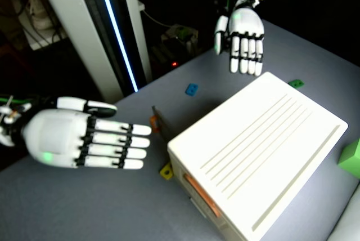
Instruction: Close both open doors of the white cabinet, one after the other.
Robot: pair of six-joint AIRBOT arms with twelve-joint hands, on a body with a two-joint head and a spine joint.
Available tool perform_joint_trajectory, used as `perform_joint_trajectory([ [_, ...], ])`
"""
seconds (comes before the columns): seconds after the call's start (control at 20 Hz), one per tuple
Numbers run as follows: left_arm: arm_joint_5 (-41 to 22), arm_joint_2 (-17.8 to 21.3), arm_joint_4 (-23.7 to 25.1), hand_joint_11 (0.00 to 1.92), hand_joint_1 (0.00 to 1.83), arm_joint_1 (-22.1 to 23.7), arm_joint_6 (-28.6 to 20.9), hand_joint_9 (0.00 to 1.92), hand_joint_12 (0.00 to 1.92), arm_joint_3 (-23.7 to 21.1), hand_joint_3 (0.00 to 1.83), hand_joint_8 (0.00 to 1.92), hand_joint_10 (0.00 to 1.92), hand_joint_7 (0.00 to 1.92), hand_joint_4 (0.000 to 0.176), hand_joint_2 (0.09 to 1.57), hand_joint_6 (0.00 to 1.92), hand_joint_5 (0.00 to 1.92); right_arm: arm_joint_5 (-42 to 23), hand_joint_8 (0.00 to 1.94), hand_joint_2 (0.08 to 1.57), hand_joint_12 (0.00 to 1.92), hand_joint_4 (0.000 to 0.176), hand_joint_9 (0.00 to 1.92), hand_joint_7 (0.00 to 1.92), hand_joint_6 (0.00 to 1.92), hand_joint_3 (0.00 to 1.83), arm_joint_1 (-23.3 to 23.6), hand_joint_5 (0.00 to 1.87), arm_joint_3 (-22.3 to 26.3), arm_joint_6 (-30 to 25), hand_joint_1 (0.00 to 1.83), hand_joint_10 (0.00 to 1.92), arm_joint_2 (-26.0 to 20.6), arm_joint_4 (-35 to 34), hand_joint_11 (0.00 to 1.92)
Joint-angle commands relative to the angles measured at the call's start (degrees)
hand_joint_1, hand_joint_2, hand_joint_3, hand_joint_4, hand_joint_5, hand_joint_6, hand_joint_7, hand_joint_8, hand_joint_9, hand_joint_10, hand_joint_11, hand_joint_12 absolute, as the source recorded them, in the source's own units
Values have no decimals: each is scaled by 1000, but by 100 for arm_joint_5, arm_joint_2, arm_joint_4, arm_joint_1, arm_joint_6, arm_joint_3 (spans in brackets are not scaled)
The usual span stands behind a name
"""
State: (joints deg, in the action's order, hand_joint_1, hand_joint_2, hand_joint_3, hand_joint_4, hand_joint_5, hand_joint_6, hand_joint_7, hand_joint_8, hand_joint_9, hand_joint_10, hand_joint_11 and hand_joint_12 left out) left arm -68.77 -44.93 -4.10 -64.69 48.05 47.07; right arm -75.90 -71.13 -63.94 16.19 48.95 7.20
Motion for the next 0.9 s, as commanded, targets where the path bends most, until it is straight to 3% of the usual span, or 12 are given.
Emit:
perform_joint_trajectory([
  [0.0, -977, 65, -161, 0, 0, -57, 47, 4, 131, -32, 162, 0, 0, 0, 0, 1571, 0, 1, -521, 3, 1483, 4, 0, 11, 31, 2, 0, 114, 77, -2, -65, 380, 2, 24, -74, 39],
  [0.05, -1090, 83, -259, 0, 0, -143, 88, 19, 169, -54, 174, 1, 3, 5, 0, 1571, 3, 18, -426, 1, 1486, 0, 0, 8, 27, 3, 3, 194, 64, -16, -65, 310, 0, 48, 15, 30],
  [0.2, -1353, 118, -477, 0, 0, -336, 142, 76, 285, -96, 85, 2, 3, 62, 0, 1571, 1, 57, -322, 0, 1497, 0, 0, 0, 14, 0, 1, 297, 42, -44, -68, 328, 0, 109, 125, 1],
  [0.3, -1452, 151, -583, 0, 0, -422, 189, 56, 212, -131, 27, 0, 0, 54, 0, 1529, 0, 44, -296, 1, 1502, 0, 0, 0, 5, 0, 2, 360, 36, -44, -73, 313, 0, 132, 192, 0],
  [0.35, -1481, 157, -616, 0, 0, -449, 195, 10, 120, -138, 0, 1, 0, 8, 0, 1441, 0, 14, -283, 0, 1514, 0, 0, 0, 0, 1, 5, 394, 29, -46, -73, 245, 0, 148, 220, 0],
  [0.5, -1570, 159, -694, 0, 0, -535, 202, 17, 51, -157, 0, 2, 2, 19, 0, 1412, 1, 10, -222, 0, 1518, 0, 0, 0, 0, 2, 4, 543, 15, -84, -105, 174, 0, 221, 340, 0],
  [0.6, -1597, 159, -713, 0, 0, -578, 202, 2, 32, -159, 0, 0, 0, 2, 0, 1401, 0, 1, -155, 0, 1527, 0, 0, 0, 0, 0, 1, 643, 12, -127, -182, 208, 0, 279, 452, 0],
  [0.85, -1631, 168, -726, 29, 0, -589, 202, 19, 45, -160, 0, 2, 3, 20, 0, 1407, 1, 16, -73, 0, 1552, 0, 0, 0, 0, 0, 7, 780, 0, -212, -303, 89, 0, 399, 576, 0],
])
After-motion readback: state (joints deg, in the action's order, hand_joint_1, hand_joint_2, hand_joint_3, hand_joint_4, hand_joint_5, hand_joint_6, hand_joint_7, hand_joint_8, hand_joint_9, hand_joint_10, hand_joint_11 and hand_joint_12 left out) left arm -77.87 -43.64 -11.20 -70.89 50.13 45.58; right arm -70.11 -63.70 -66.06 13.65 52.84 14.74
